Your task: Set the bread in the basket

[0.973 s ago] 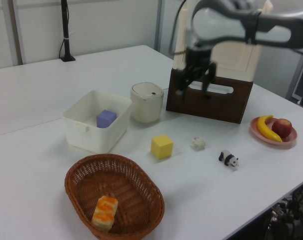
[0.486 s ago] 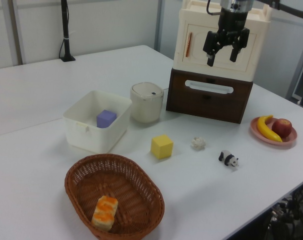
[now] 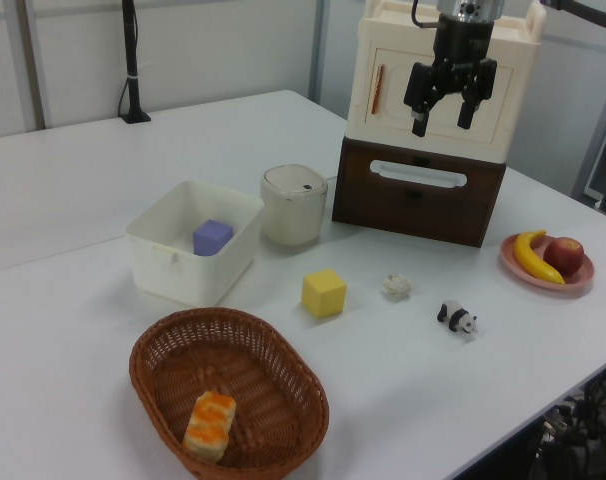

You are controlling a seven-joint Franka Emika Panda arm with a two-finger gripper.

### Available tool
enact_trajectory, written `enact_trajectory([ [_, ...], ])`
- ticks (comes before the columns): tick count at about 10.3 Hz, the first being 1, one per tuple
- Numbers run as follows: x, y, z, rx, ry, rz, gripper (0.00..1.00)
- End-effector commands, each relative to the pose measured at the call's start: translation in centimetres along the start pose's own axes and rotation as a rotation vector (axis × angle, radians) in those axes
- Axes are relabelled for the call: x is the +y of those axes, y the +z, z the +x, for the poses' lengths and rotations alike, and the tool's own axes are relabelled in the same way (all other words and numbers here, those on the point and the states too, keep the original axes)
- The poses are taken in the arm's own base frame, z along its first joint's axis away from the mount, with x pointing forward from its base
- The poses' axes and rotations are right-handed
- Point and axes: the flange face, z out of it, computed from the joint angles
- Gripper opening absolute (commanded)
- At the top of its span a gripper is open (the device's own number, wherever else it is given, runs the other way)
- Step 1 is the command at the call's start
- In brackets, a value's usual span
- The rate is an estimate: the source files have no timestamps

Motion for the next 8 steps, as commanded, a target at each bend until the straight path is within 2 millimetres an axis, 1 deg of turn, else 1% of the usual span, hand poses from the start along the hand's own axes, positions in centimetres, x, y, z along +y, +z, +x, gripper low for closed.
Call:
enact_trajectory([
  [1,0.18,-0.91,1.08,0.073,0.007,0.021,1.00],
  [3,-0.07,-0.76,1.08,0.071,0.004,0.021,1.00],
  [8,0.03,-0.50,1.08,0.066,0.011,0.019,1.00],
])
